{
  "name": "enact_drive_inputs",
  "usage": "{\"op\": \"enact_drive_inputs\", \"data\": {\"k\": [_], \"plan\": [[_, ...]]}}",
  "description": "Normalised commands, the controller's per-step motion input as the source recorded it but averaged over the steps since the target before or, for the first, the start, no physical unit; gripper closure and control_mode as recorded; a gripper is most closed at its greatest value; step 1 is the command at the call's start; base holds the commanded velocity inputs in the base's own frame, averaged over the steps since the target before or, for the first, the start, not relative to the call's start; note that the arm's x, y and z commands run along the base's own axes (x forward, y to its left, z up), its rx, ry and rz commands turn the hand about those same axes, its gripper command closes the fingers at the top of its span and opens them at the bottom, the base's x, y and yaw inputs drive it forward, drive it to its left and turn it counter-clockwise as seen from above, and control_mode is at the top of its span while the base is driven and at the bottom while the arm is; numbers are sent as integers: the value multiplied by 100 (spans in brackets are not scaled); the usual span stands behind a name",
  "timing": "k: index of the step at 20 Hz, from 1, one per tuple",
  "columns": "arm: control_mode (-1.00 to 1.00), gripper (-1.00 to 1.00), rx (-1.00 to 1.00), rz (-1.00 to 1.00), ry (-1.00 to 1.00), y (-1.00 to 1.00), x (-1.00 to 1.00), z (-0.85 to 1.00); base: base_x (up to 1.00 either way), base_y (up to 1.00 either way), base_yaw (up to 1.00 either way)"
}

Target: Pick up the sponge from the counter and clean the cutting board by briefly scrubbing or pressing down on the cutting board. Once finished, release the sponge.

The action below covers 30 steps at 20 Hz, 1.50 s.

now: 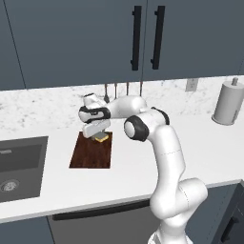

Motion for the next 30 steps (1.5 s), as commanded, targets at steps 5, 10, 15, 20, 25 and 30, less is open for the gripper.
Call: {"op": "enact_drive_inputs", "data": {"k": [5,10,15,20,25,30], "plan": [[-100,100,0,0,4,2,-26,-28,0,0,0],[-100,100,0,0,1,2,-40,-19,0,0,0],[-100,100,2,0,0,1,-67,-2,0,0,0],[-100,100,2,0,0,2,-73,0,0,0,0],[-100,100,0,0,0,10,-61,-6,0,0,0],[-100,100,0,0,0,23,-48,-12,0,0,0]]}}
